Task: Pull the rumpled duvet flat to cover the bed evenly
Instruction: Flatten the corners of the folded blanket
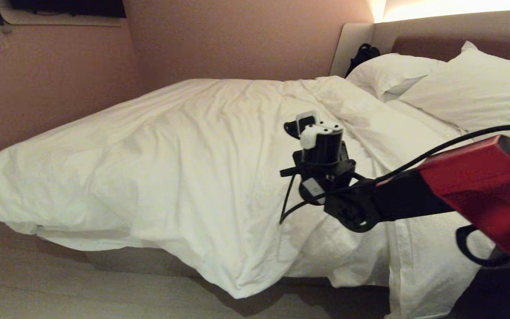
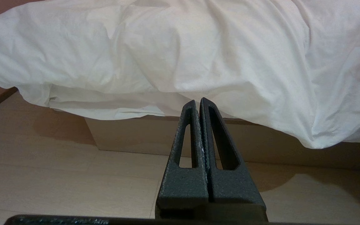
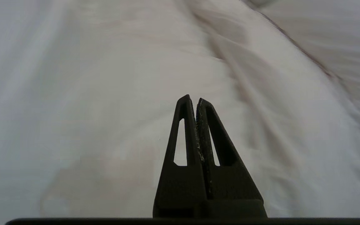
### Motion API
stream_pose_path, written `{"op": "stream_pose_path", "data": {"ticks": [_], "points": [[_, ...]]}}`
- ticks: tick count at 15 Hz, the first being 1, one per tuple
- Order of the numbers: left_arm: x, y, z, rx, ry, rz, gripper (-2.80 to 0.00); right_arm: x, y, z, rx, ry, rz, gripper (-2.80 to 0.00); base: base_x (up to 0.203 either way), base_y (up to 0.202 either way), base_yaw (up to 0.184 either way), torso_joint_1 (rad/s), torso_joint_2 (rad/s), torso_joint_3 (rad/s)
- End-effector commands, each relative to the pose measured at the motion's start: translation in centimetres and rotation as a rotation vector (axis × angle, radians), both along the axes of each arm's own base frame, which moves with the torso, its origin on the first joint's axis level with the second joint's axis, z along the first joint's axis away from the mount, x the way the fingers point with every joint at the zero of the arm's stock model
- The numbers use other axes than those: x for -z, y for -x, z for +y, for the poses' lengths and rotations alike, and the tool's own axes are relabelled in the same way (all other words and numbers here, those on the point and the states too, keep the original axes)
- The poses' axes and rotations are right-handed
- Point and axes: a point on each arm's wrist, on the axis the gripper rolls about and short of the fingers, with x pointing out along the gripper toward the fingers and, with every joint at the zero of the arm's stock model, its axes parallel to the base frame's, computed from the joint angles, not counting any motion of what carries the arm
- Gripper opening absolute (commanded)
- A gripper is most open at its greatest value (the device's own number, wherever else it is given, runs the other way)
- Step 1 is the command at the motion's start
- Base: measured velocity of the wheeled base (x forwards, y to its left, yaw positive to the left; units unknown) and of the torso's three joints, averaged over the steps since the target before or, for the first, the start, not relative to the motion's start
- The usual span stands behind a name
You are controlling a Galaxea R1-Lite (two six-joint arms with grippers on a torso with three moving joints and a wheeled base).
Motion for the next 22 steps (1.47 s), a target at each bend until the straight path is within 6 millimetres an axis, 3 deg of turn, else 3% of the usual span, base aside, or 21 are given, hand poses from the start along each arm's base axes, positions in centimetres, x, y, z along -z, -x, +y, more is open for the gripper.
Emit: {"op": "stream_pose_path", "data": {"ticks": [1,4,10,14,16,18,19,22], "points": [[0.0,0.0,0.0,-0.001,0.0,-0.001,-2.8,-3.1,1.5,-4.5,0.062,-0.1,-0.061,-2.8,0.0,0.0,0.0,0.0,0.0,0.0],[0.0,0.0,0.0,-0.001,0.0,-0.001,-2.8,-1.2,2.3,-11.3,0.159,-0.16,-0.016,-2.8,0.0,0.0,0.0,0.0,0.0,0.0],[0.0,0.0,0.0,-0.001,0.0,-0.001,-2.8,3.5,6.9,-22.7,0.22,-0.418,0.084,-2.8,0.0,0.0,0.0,0.0,0.0,0.0],[0.0,0.0,0.0,-0.001,0.0,-0.001,-2.8,7.7,7.3,-24.3,0.25,-0.494,0.194,-2.8,0.0,0.0,0.0,0.0,0.0,0.0],[0.0,0.0,0.0,0.0,0.001,-0.001,-2.8,9.9,6.4,-24.6,0.266,-0.49,0.206,-2.8,0.0,0.0,0.0,0.0,0.0,0.0],[0.0,0.0,0.0,-0.001,0.0,-0.001,-2.8,12.0,5.3,-26.3,0.294,-0.477,0.179,-2.8,0.0,0.0,0.0,0.0,0.0,0.0],[0.0,0.0,0.0,-0.001,0.0,-0.001,-2.8,12.5,5.1,-27.3,0.265,-0.478,0.162,-2.8,0.0,0.0,0.0,0.0,0.0,0.0],[0.0,0.0,0.0,-0.001,0.0,0.001,-2.8,13.3,6.0,-27.3,0.156,-0.495,0.21,-2.8,0.0,0.0,0.0,0.0,0.0,0.0]]}}
